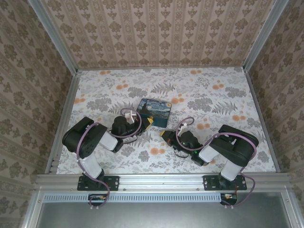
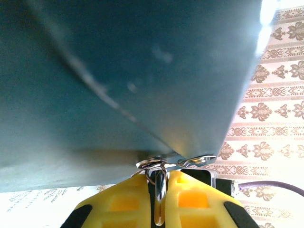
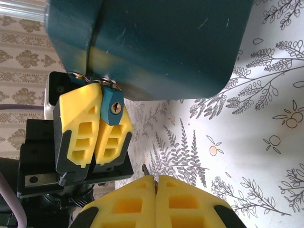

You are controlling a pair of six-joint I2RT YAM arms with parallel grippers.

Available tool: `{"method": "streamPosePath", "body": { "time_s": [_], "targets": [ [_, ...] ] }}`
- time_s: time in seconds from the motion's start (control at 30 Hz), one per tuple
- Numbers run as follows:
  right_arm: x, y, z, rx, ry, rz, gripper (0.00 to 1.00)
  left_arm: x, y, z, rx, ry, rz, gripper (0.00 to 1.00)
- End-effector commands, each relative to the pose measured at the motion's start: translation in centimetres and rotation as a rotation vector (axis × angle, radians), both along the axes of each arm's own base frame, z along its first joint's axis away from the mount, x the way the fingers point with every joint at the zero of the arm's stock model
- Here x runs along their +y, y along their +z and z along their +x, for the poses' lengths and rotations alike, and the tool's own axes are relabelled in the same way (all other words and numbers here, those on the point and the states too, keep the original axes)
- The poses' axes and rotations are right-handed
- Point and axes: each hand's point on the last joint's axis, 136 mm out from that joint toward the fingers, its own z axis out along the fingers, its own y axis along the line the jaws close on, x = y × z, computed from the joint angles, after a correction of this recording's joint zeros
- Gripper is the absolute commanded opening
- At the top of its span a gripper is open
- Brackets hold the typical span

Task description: Unlock a padlock with a key

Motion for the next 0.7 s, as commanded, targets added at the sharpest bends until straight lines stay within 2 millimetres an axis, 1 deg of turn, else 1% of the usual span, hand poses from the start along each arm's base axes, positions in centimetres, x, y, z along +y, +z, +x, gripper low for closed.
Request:
{"method": "streamPosePath", "body": {
  "time_s": [0.0, 0.17, 0.33, 0.67],
  "targets": [
    [-0.4, 1.3, 0.9, -0.028, -0.070, 0.050, 0.00, -0.6, 2.3, -0.1, -0.043, -0.024, -0.050, 0.00],
    [-0.3, 1.7, 1.3, -0.031, -0.084, 0.053, 0.00, -0.7, 2.7, -0.2, -0.049, -0.030, -0.058, 0.00],
    [0.1, 1.9, 1.5, -0.031, -0.081, 0.053, 0.00, -0.8, 2.7, -0.4, -0.048, -0.032, -0.056, 0.00],
    [0.8, 1.7, 2.0, -0.026, -0.075, 0.052, 0.00, -1.1, 2.7, -0.6, -0.051, -0.041, -0.058, 0.00]
  ]
}}
